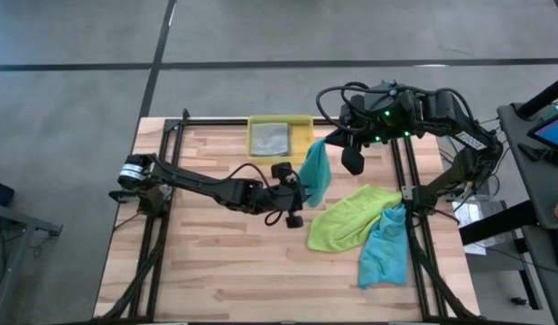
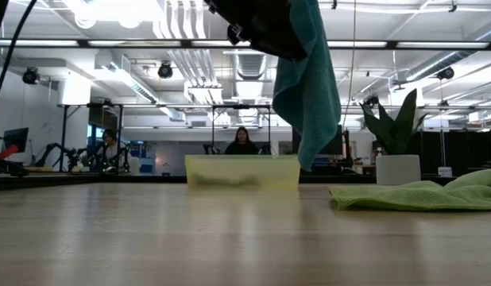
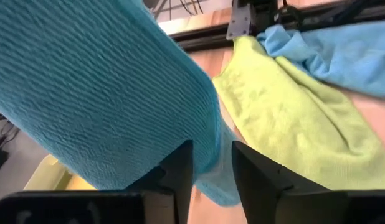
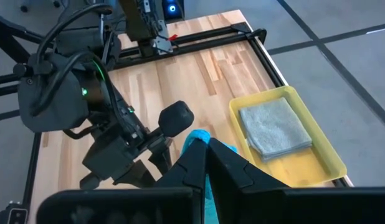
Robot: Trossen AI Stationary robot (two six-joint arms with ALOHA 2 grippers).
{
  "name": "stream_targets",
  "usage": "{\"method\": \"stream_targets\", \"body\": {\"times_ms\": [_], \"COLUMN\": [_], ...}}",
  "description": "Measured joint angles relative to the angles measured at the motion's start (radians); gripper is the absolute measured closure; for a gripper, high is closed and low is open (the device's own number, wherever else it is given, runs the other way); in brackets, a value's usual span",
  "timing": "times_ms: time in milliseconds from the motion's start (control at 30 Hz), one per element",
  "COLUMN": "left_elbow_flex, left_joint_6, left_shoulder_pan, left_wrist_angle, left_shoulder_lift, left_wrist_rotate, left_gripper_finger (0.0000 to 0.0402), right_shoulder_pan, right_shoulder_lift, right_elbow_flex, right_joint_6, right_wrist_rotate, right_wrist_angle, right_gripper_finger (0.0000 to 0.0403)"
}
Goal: Fold microfiber towels
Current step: Fold the blue microfiber cloth
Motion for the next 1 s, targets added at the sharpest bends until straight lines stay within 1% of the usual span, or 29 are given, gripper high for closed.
{"method": "stream_targets", "body": {"times_ms": [100, 200, 267, 433, 533, 733, 933, 1000], "left_elbow_flex": [0.004, 0.008, 0.008, 0.010, 0.024, 0.056, 0.057, 0.057], "left_joint_6": [-0.004, -0.005, -0.016, -0.057, -0.062, -0.161, -0.287, -0.318], "left_shoulder_pan": [0.000, 0.000, 0.001, 0.002, 0.002, -0.002, -0.027, -0.040], "left_wrist_angle": [-0.020, -0.025, -0.025, -0.029, -0.083, -0.335, -0.497, -0.567], "left_shoulder_lift": [0.000, 0.000, 0.000, 0.000, -0.008, -0.109, -0.257, -0.304], "left_wrist_rotate": [0.000, 0.002, 0.009, 0.013, 0.013, 0.013, 0.011, 0.002], "left_gripper_finger": [0.0337, 0.0380, 0.0395, 0.0400, 0.0400, 0.0401, 0.0401, 0.0401], "right_shoulder_pan": [0.000, 0.000, 0.000, 0.000, 0.000, -0.010, -0.021, -0.021], "right_shoulder_lift": [0.000, 0.000, 0.000, 0.000, 0.000, 0.000, 0.010, 0.019], "right_elbow_flex": [0.000, 0.000, 0.000, 0.000, 0.000, 0.000, 0.000, 0.000], "right_joint_6": [0.000, 0.000, 0.000, 0.000, -0.007, -0.031, -0.021, -0.006], "right_wrist_rotate": [0.000, 0.000, 0.000, 0.000, 0.000, 0.000, 0.002, 0.035], "right_wrist_angle": [0.000, 0.000, 0.000, -0.005, -0.005, -0.005, 0.009, 0.006], "right_gripper_finger": [0.0394, 0.0394, 0.0394, 0.0394, 0.0394, 0.0394, 0.0394, 0.0394]}}
